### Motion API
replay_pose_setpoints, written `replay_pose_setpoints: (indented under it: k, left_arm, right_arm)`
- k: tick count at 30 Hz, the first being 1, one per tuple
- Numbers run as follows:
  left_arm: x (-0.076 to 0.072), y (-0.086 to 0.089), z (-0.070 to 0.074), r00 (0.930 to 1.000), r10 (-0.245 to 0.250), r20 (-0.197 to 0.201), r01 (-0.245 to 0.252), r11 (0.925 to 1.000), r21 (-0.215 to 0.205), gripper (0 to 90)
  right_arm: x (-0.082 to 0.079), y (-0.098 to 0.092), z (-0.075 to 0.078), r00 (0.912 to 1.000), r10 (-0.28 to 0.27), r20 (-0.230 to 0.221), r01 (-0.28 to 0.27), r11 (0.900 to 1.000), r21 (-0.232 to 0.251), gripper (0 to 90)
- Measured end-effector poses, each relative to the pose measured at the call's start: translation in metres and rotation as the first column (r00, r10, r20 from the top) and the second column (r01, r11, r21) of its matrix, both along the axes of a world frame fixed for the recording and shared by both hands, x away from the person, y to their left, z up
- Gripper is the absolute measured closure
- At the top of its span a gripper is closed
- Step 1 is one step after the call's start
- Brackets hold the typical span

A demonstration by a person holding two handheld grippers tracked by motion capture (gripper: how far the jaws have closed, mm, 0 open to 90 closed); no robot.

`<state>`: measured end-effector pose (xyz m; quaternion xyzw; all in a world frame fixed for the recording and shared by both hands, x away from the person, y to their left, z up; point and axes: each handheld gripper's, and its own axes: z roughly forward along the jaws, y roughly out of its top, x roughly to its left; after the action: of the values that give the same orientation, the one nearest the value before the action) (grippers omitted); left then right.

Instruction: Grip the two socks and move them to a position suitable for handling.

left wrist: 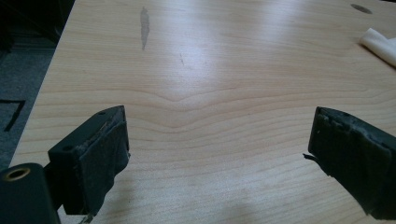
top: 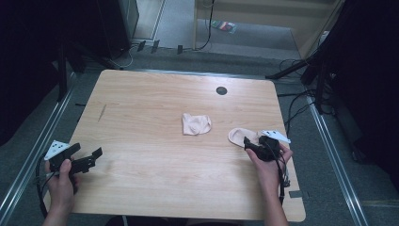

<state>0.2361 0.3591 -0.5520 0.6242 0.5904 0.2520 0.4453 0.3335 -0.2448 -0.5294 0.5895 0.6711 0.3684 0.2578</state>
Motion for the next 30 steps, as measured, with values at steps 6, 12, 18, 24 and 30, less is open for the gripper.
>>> replay_pose_setpoints:
  k: [6,12,18,24,30]
  left_arm:
    - [0.0,0.0,0.0,1.0,-0.001,-0.004,0.001,1.0,0.004,5.6]
    - [0.001,0.0,0.0,1.0,-0.002,-0.009,0.002,1.0,0.006,5.6]
    - [0.001,-0.002,0.0,0.9999,-0.001,-0.013,0.001,0.9999,0.014,5.6]
    - [0.003,-0.003,0.0,0.9998,-0.002,-0.021,0.003,0.9998,0.019,5.6]
    - [0.003,-0.002,0.0,0.9998,0.014,-0.017,-0.014,0.9996,0.025,5.6]
  right_arm:
    - [0.015,0.009,-0.012,0.9991,-0.026,-0.035,0.023,0.998,-0.063,31.4]
    - [0.015,0.013,-0.02,0.999,-0.033,-0.031,0.03,0.993,-0.113,31.8]
    - [0.009,0.008,-0.019,0.998,-0.062,-0.008,0.061,0.991,-0.118,61.2]
    - [0.008,-0.003,-0.019,0.9984,-0.056,-0.002,0.055,0.993,-0.101,79.7]
    - [0.001,-0.012,0.001,0.9983,-0.034,0.048,0.033,0.999,0.02,80.6]
